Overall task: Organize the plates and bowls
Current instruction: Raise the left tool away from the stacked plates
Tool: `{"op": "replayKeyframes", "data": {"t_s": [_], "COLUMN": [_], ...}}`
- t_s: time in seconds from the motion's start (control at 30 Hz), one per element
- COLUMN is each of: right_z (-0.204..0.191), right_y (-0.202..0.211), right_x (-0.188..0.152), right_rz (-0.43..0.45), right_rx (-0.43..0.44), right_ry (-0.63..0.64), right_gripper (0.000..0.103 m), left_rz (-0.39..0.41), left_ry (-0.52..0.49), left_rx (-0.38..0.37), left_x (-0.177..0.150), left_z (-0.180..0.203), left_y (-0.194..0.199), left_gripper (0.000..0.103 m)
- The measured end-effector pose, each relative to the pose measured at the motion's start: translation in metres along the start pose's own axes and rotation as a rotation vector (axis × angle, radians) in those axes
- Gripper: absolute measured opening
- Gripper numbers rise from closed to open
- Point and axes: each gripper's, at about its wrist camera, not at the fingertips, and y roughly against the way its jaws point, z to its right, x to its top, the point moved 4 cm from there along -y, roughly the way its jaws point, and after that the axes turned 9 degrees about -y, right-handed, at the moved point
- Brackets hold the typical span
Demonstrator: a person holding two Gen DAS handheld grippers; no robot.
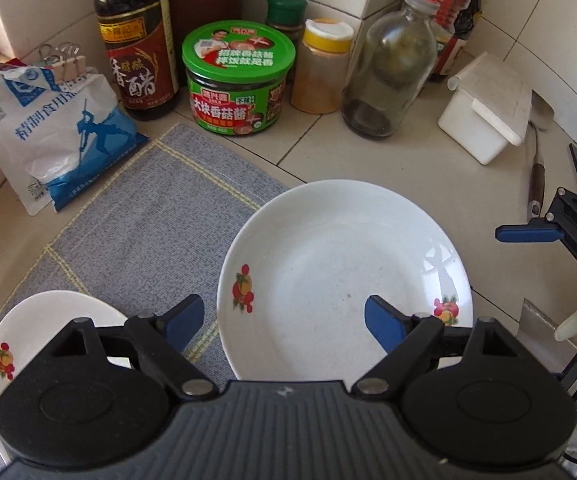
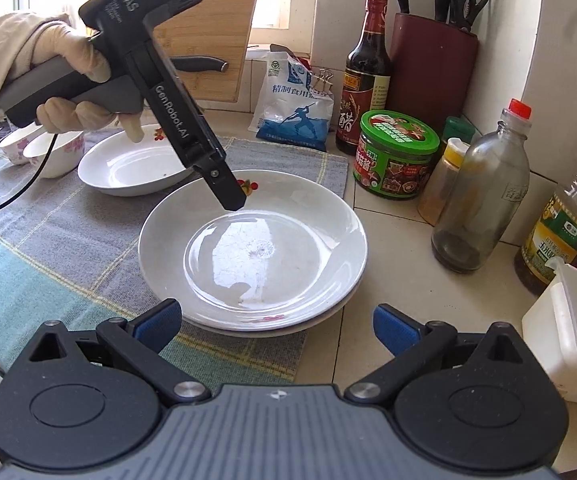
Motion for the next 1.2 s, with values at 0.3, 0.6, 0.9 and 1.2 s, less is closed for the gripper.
{"op": "replayKeyframes", "data": {"t_s": [0.3, 0.6, 0.9, 1.2], "right_z": [0.005, -0.014, -0.063, -0.091], "right_y": [-0.003, -0.012, -0.029, -0.052], "right_x": [0.003, 0.015, 0.051, 0.098], "right_rz": [0.036, 0.036, -0.029, -0.094], "right_rx": [-0.069, -0.005, -0.008, 0.094], "right_ry": [-0.121, -0.119, -0.104, -0.068], "right_gripper": [0.103, 0.103, 0.103, 0.103], "left_rz": [0.184, 0.192, 0.145, 0.134], "left_ry": [0.094, 0.27, 0.272, 0.339], "left_rx": [0.164, 0.331, 0.478, 0.443], "left_x": [-0.045, -0.111, -0.183, -0.204], "left_z": [0.04, 0.048, 0.006, -0.016], "left_y": [0.047, 0.07, 0.065, 0.048], "left_gripper": [0.09, 0.09, 0.09, 0.09]}}
